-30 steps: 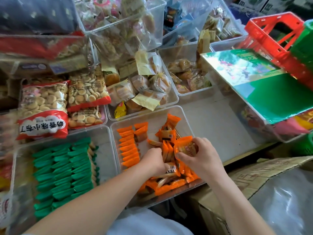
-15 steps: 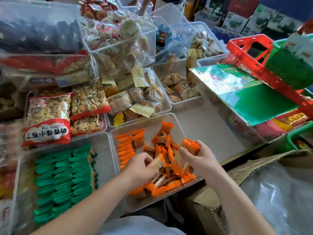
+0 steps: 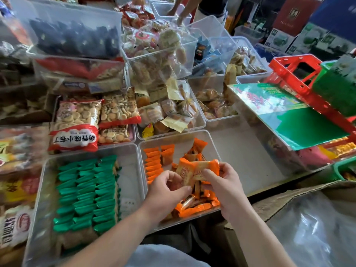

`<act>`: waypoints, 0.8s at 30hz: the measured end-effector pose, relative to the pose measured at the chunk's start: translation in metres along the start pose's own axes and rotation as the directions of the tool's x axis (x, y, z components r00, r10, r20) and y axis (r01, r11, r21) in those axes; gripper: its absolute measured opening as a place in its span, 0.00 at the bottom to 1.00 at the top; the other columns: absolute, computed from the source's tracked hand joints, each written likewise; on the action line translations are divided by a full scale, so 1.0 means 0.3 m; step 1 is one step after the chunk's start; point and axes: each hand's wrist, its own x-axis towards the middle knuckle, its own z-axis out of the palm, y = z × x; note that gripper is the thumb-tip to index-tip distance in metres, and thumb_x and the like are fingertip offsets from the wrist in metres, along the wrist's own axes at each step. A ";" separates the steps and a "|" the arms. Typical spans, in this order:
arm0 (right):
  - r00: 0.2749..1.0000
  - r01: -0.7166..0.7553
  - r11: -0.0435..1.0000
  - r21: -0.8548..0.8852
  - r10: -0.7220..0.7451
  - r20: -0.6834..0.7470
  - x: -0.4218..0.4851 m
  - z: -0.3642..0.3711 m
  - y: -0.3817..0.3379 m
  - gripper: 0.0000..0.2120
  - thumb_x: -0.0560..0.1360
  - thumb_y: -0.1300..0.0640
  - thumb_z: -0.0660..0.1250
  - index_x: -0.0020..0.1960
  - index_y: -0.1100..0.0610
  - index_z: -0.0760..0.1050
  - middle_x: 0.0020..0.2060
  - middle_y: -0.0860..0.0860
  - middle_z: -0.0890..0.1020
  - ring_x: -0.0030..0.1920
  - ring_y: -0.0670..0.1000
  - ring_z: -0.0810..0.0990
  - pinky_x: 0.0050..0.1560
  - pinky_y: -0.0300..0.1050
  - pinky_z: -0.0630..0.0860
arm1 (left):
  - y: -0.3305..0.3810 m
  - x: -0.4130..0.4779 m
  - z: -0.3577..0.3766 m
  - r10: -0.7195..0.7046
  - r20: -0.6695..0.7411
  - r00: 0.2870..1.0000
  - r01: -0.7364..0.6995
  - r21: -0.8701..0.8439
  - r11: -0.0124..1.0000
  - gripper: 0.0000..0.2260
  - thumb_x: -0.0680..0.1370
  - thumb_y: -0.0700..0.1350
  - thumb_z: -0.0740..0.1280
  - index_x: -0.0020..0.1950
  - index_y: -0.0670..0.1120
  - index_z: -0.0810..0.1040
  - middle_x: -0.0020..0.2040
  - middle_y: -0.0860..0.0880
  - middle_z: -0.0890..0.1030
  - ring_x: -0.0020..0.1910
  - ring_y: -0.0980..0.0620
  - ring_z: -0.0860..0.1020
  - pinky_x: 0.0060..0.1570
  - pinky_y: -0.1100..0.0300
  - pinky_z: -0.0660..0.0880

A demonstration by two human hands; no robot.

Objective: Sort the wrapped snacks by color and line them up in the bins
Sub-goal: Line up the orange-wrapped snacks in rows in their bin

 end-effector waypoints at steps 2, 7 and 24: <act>0.999 -0.024 0.994 0.110 0.021 0.029 -0.017 0.014 0.015 0.16 0.76 0.65 0.73 0.61 0.52 0.76 0.53 0.56 0.85 0.49 0.53 0.88 0.51 0.52 0.86 | -0.003 -0.015 -0.008 0.034 -0.028 0.999 -0.035 -0.011 0.999 0.14 0.72 0.48 0.81 0.53 0.53 0.79 0.48 0.49 0.86 0.46 0.54 0.83 0.50 0.52 0.83; 0.995 -0.076 0.996 0.056 0.073 0.062 -0.045 0.014 0.034 0.26 0.70 0.70 0.75 0.63 0.49 0.79 0.53 0.56 0.85 0.51 0.58 0.88 0.52 0.59 0.86 | -0.009 -0.024 -0.031 0.078 -0.070 0.994 -0.082 -0.052 0.995 0.29 0.69 0.48 0.84 0.64 0.61 0.74 0.57 0.58 0.80 0.55 0.60 0.81 0.54 0.57 0.83; 0.984 -0.005 0.999 -0.052 0.014 0.177 -0.067 -0.032 0.025 0.10 0.76 0.60 0.76 0.56 0.50 0.85 0.52 0.55 0.87 0.51 0.55 0.88 0.55 0.62 0.84 | 0.005 -0.025 -0.102 0.125 0.170 0.978 -0.126 -0.004 0.992 0.40 0.69 0.35 0.82 0.74 0.60 0.71 0.58 0.52 0.81 0.52 0.54 0.84 0.53 0.56 0.83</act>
